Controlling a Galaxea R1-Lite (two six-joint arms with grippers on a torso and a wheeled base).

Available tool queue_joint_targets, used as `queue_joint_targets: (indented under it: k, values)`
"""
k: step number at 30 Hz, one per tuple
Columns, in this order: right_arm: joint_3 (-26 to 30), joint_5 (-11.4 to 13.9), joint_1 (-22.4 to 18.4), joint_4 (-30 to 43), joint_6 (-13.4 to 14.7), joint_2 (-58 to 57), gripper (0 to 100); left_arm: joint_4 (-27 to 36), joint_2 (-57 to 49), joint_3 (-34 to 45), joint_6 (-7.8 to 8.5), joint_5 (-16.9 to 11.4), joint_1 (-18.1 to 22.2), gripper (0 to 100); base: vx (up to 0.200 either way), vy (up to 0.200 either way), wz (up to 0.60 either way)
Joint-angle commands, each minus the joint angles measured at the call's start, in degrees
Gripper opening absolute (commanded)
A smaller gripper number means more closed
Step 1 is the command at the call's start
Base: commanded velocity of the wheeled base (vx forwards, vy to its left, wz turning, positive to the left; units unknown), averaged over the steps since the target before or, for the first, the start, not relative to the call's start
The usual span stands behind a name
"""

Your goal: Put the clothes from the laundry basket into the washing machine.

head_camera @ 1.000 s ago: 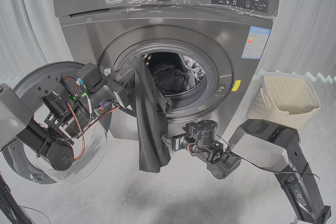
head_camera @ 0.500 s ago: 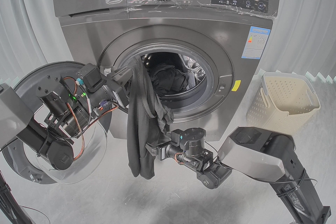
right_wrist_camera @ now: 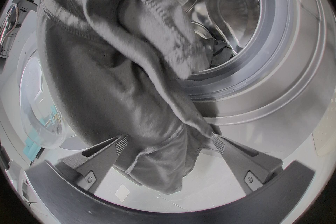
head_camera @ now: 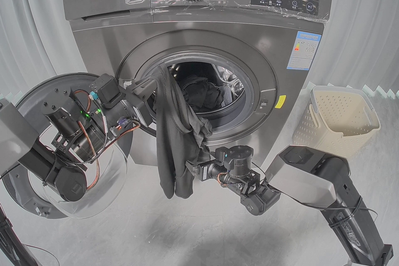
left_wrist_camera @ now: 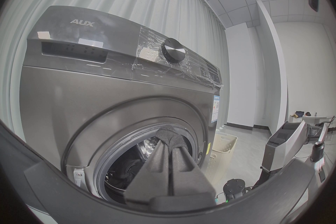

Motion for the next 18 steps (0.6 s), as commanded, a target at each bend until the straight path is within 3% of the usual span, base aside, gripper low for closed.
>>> queue_joint_targets:
  k: [1,8,14,18]
  values:
    - [-0.6,0.04,-1.02,0.02,-0.12,1.78,100,-0.03,-0.13,-0.02,0.01,-0.02,0.0,0,0.0,0.0,0.0]
    - [-1.48,1.09,-1.37,-0.15,-0.04,2.74,100,-0.03,-0.13,-0.02,0.01,0.07,-0.18,0,0.0,0.0,0.0]
    - [-2.27,6.81,-0.4,-0.24,0.93,4.5,100,-0.03,-0.13,0.07,0.01,0.07,-0.18,0,0.0,0.0,0.0]
    - [-3.77,9.62,1.09,-1.3,3.74,6.43,100,-0.03,-0.13,0.07,0.01,0.07,-0.09,0,0.0,0.0,0.0]
